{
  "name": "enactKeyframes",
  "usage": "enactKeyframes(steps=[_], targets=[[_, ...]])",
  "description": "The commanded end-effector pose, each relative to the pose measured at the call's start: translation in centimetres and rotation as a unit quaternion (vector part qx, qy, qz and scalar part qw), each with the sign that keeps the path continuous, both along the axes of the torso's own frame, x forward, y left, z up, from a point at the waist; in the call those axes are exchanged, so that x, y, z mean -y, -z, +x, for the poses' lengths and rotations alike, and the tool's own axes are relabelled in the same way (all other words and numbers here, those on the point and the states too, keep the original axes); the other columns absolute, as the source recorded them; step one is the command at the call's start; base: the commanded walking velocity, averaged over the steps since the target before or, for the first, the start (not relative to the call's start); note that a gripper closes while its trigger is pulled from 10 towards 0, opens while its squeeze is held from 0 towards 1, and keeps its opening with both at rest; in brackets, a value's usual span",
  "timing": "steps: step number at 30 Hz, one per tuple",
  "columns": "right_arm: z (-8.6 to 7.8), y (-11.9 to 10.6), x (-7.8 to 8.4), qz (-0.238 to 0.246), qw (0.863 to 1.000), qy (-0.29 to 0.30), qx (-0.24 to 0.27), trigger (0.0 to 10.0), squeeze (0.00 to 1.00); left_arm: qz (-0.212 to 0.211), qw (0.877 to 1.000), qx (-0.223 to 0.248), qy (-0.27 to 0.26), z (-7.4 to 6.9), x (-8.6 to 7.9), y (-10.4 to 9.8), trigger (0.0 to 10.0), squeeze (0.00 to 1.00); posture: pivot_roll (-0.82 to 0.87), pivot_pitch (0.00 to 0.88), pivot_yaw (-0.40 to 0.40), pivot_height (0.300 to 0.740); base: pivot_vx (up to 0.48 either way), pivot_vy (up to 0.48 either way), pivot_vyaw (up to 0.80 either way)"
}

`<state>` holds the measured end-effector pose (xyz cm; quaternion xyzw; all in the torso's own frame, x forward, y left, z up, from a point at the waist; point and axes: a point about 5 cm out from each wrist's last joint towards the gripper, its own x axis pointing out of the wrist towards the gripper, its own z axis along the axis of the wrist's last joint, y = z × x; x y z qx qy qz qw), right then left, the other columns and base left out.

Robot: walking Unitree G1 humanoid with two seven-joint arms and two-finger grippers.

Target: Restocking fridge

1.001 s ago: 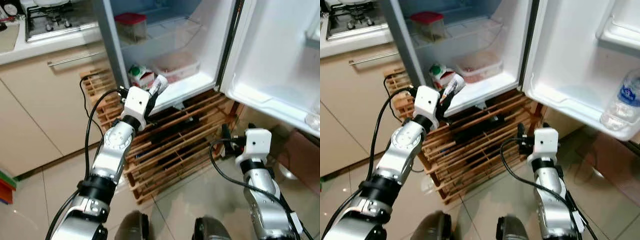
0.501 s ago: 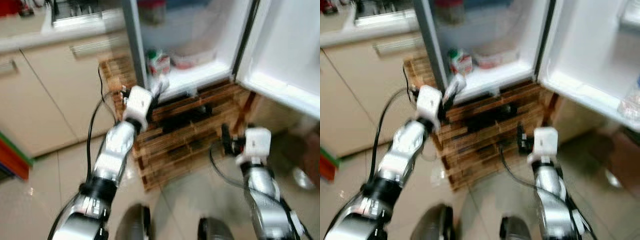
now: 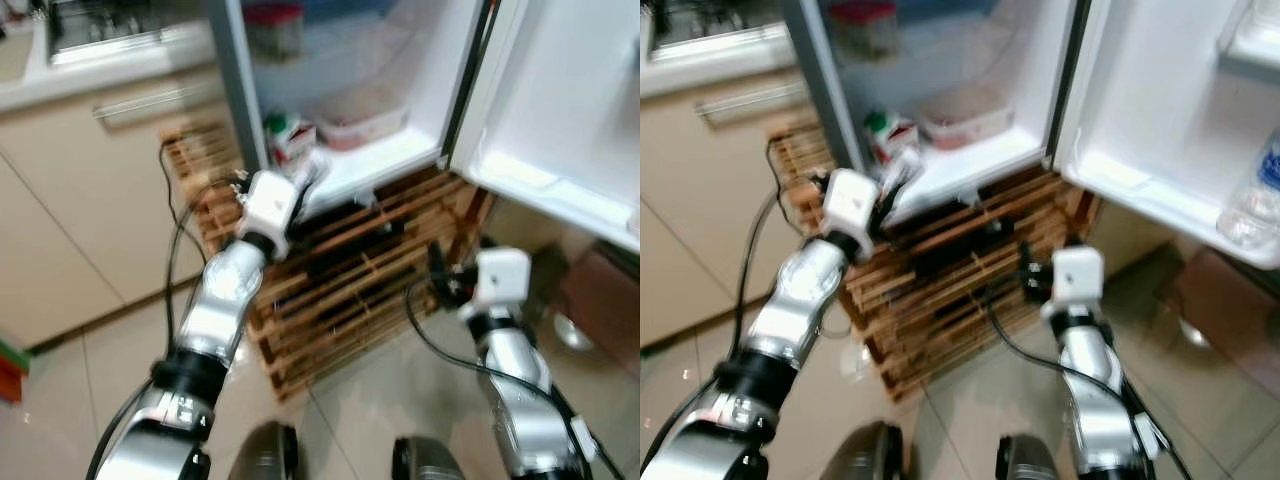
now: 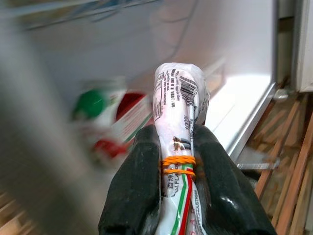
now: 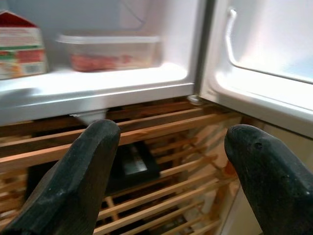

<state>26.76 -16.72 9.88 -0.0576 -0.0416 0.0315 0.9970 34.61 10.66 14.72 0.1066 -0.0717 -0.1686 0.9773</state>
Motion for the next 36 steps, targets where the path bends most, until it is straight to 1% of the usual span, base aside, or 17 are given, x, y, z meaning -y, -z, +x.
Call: enactKeyframes(steps=[1, 3, 7, 9, 10, 13, 16, 19, 20, 25, 32, 35, 36], targets=[[0.1, -0.1, 0.5, -0.003, 1.000, 0.005, -0.004, 10.0, 0.00, 0.001, 1.000, 0.012, 0.019, 0.0, 1.2, -0.6, 10.0, 0.00, 0.08, 0.054, 0.068, 0.662, 0.469, 0.000, 0.00], [0.0, -0.1, 0.4, -0.002, 1.000, 0.001, -0.005, 10.0, 0.00, 0.001, 1.000, 0.014, 0.025, 0.0, 1.3, -0.7, 10.0, 0.00, 0.08, 0.055, 0.068, 0.662, 0.433, -0.131, 0.00], [0.0, -0.2, 0.3, -0.001, 1.000, -0.001, -0.006, 10.0, 0.00, -0.003, 0.999, 0.015, 0.032, -0.1, 1.5, -0.7, 10.0, 0.00, 0.08, 0.058, 0.070, 0.662, 0.000, 0.000, 0.00], [0.1, -0.2, 0.3, 0.000, 1.000, -0.003, -0.007, 10.0, 0.00, 0.001, 0.999, 0.018, 0.040, -0.2, 1.7, -0.9, 10.0, 0.00, 0.08, 0.062, 0.072, 0.662, 0.000, 0.000, 0.00], [0.0, -0.3, 0.2, 0.000, 1.000, -0.004, -0.006, 10.0, 0.00, 0.000, 0.999, 0.020, 0.042, -0.3, 1.8, -1.0, 10.0, 0.00, 0.09, 0.090, 0.085, 0.662, 0.000, -0.465, 0.00], [-0.1, -0.4, 0.1, -0.001, 1.000, -0.006, -0.006, 10.0, 0.00, -0.002, 0.999, 0.020, 0.042, -0.4, 1.8, -1.1, 10.0, 0.00, 0.09, 0.091, 0.086, 0.662, 0.000, -0.460, 0.00], [-0.1, -0.4, 0.2, 0.000, 1.000, -0.001, -0.007, 10.0, 0.00, -0.001, 0.999, 0.020, 0.040, -0.5, 1.8, -1.0, 10.0, 0.00, 0.10, 0.100, 0.099, 0.662, 0.000, -0.442, 0.71], [-0.1, -0.4, 0.3, 0.008, 1.000, 0.008, -0.006, 10.0, 0.00, -0.007, 0.999, 0.023, 0.032, -0.5, 1.5, -1.1, 10.0, 0.00, 0.10, 0.102, 0.102, 0.662, 0.251, -0.405, 0.00], [-0.1, -0.4, 0.3, 0.008, 1.000, 0.010, -0.007, 10.0, 0.00, -0.017, 0.999, 0.018, 0.026, -0.5, 1.3, -1.1, 10.0, 0.00, 0.10, 0.102, 0.104, 0.662, 0.000, 0.000, 0.00], [-0.1, -0.4, 0.3, 0.003, 1.000, 0.008, -0.007, 10.0, 0.00, -0.013, 1.000, 0.013, 0.024, -0.3, 1.2, -1.2, 10.0, 0.00, 0.10, 0.113, 0.107, 0.662, 0.000, 0.000, 0.00], [-0.3, -0.3, 0.3, 0.005, 1.000, 0.008, -0.008, 10.0, 0.00, -0.012, 0.999, 0.010, 0.039, -0.6, 1.7, -1.4, 10.0, 0.00, 0.10, 0.120, 0.106, 0.662, 0.000, 0.000, 0.00], [-0.2, -0.4, 0.1, -0.001, 1.000, 0.003, -0.007, 10.0, 0.00, -0.022, 0.999, 0.013, 0.043, -0.8, 2.0, -1.8, 10.0, 0.00, 0.11, 0.129, 0.105, 0.662, 0.000, -0.449, 0.00], [-0.1, -0.6, 0.1, -0.007, 1.000, 0.000, -0.004, 10.0, 0.00, -0.029, 0.999, 0.014, 0.036, -0.7, 2.0, -2.0, 10.0, 0.00, 0.11, 0.130, 0.104, 0.662, 0.307, -0.364, 0.77]])
